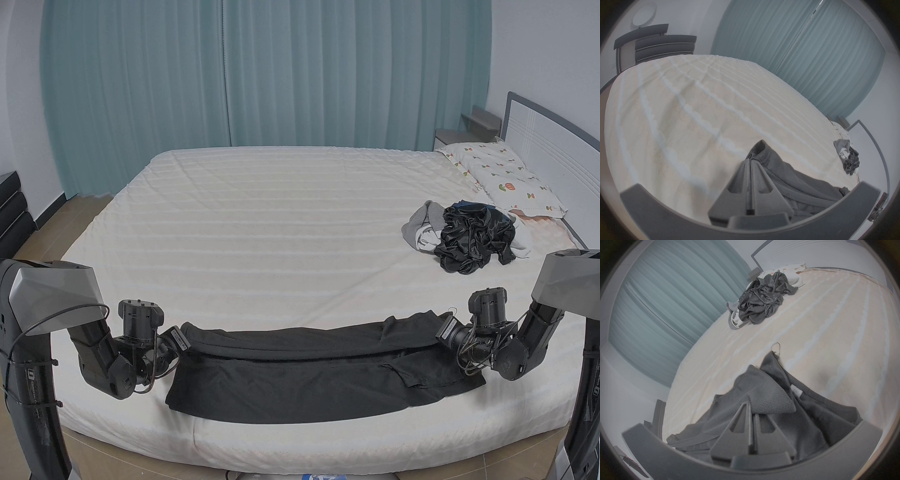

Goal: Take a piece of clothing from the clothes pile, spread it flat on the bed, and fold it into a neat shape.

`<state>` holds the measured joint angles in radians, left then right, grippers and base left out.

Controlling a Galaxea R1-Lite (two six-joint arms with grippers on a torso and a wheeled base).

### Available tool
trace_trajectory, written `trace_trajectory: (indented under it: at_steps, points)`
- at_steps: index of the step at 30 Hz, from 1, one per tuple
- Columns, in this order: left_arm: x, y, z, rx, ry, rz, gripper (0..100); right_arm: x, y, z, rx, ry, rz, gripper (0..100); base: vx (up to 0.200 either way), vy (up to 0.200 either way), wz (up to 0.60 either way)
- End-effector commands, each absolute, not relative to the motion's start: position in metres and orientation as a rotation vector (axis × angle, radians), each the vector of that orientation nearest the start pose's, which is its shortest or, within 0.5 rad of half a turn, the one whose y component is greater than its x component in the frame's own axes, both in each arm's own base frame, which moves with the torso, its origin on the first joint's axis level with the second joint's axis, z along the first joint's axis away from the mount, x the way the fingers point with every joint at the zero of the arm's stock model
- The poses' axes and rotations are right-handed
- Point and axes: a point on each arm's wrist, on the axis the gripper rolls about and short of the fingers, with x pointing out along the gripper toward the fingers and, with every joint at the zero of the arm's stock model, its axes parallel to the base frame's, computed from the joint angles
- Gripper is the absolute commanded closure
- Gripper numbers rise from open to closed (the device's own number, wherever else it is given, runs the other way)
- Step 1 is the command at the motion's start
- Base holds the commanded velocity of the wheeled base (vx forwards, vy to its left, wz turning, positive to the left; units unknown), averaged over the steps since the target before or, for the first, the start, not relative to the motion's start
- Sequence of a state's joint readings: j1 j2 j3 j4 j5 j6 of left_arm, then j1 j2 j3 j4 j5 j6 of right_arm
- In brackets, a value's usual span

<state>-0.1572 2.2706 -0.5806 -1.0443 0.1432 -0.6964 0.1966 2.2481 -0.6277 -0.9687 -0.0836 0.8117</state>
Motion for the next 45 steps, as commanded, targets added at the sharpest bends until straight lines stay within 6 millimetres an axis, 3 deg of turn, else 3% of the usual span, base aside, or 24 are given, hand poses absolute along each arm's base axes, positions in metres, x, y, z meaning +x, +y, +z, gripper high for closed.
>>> trace_trajectory:
  at_steps: [1,15,28,29,30,34,40,45]
  points:
    - [0.321,-0.051,-0.018,-0.568,0.634,0.206,100,0.329,0.063,-0.018,0.683,0.680,-0.174,100,0.000,0.000,0.00]
    - [0.303,-0.054,-0.015,-0.457,0.713,0.204,100,0.324,0.059,-0.012,0.670,0.674,-0.175,100,0.000,0.000,0.00]
    - [0.300,-0.055,-0.015,-0.430,0.732,0.237,100,0.322,0.058,-0.012,0.654,0.680,-0.175,100,0.000,0.000,0.00]
    - [0.300,-0.055,-0.015,-0.429,0.734,0.237,0,0.321,0.058,-0.013,0.653,0.685,-0.175,100,0.000,0.000,0.00]
    - [0.299,-0.055,-0.016,-0.428,0.736,0.238,0,0.320,0.058,-0.013,0.652,0.688,-0.176,0,0.000,0.000,0.00]
    - [0.299,-0.055,-0.009,-0.430,0.723,0.235,0,0.313,0.056,-0.006,0.654,0.683,-0.176,0,0.000,0.000,0.00]
    - [0.296,-0.042,0.029,-0.451,0.664,0.246,0,0.304,0.039,0.034,0.686,0.576,-0.163,0,0.000,0.000,0.00]
    - [0.316,-0.035,0.040,-0.517,0.602,0.246,0,0.312,0.020,0.057,0.713,0.517,-0.094,0,0.000,0.000,0.00]
